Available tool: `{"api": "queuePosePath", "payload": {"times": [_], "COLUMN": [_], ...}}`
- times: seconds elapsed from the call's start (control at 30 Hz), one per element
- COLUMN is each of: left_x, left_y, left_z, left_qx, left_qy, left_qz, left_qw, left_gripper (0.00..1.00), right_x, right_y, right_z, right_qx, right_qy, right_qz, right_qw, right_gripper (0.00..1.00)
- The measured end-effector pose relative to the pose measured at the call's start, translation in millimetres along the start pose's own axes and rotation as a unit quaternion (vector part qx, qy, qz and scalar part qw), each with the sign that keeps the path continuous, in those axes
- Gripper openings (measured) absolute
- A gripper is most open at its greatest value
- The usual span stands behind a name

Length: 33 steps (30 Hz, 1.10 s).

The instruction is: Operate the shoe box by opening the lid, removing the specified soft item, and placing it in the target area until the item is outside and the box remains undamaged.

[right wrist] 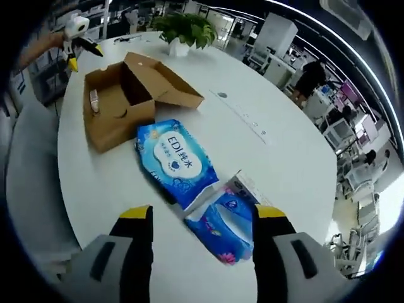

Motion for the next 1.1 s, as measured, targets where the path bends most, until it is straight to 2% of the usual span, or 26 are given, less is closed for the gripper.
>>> {"api": "queuePosePath", "payload": {"times": [0.37,0.47,0.67,0.87,0.97,1.1], "left_x": [-26,-33,-48,-59,-65,-73], "left_y": [3.8,0.8,4.1,5.1,4.3,4.0], "left_z": [3.9,2.4,1.6,-0.3,-2.3,-4.2], "left_qx": [-0.051,-0.083,-0.119,-0.154,-0.174,-0.196], "left_qy": [-0.041,-0.067,-0.098,-0.122,-0.140,-0.152], "left_qz": [0.048,0.073,0.101,0.127,0.141,0.150], "left_qw": [0.9967,0.9916,0.9828,0.9722,0.9646,0.9571], "left_gripper": [0.60,0.60,0.61,0.62,0.61,0.61], "right_x": [19,23,32,39,42,47], "right_y": [8.9,9.7,12.8,14.4,15.2,15.2], "right_z": [36,43,58,69,77,87], "right_qx": [-0.046,-0.056,-0.071,-0.082,-0.086,-0.085], "right_qy": [-0.013,-0.013,-0.004,0.004,0.012,0.013], "right_qz": [-0.064,-0.077,-0.091,-0.102,-0.108,-0.112], "right_qw": [0.9968,0.9953,0.9933,0.9914,0.9903,0.9900], "right_gripper": [0.81,0.87,0.96,0.96,0.96,0.96]}}
Point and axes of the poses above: the point that each gripper's makers call its tool centre point, and the gripper's own axes: x roughly backward along the fingers, z roughly to its left, y roughly out of its top, the point moved 5 cm from there along x, roughly backward along the fingers, and after that the axes turned 7 degrees about y, right-handed, at the moved point
